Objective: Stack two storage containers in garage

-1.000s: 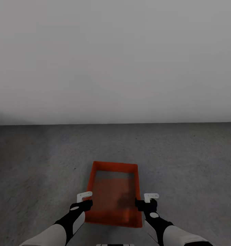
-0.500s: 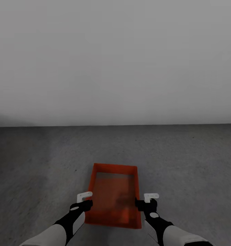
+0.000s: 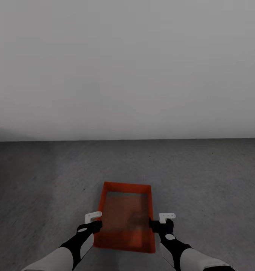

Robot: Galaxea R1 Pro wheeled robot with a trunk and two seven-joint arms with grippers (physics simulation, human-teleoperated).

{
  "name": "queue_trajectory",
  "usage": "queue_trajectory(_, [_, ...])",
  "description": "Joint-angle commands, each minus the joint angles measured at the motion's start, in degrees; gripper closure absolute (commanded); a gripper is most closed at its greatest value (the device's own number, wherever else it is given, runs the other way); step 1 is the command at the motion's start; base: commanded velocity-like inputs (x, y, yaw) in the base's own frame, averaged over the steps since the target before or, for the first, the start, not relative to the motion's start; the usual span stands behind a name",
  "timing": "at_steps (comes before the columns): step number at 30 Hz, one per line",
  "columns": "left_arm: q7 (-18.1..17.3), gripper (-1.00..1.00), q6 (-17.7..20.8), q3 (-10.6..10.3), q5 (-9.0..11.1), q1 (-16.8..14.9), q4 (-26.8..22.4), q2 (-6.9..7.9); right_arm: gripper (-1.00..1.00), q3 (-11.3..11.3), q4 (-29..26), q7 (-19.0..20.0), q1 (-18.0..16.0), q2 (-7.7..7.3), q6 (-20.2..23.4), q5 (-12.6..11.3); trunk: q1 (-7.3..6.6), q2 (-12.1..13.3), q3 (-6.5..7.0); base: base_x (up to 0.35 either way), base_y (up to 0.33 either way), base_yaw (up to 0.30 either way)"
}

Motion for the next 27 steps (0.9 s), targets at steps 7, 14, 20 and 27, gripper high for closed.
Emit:
queue_trajectory(7, [0.15,-1.00,-0.12,-0.08,0.50,-0.02,0.12,-0.01,-1.00,0.32,0.06,-0.38,-0.03,0.01,-0.08,0.11,-1.55,2.81,1.23,0.000,0.000,0.000])
queue_trajectory(14, [0.15,-1.00,-0.12,-0.12,0.50,-0.02,0.20,-0.01,-1.00,0.32,0.06,-0.38,-0.03,0.01,-0.08,0.11,-3.09,5.61,2.48,0.000,0.000,0.000])
queue_trajectory(20, [0.18,-1.00,-0.10,-0.12,0.50,-0.02,0.24,-0.01,-1.00,0.32,0.06,-0.38,-0.03,0.01,-0.08,0.11,-4.40,8.02,3.56,0.000,0.000,0.000])
queue_trajectory(27, [0.24,-1.00,-0.11,-0.08,0.50,-0.02,0.24,0.02,-1.00,0.32,0.06,-0.38,-0.03,0.01,-0.08,0.11,-5.94,10.83,4.82,0.000,0.000,0.000])
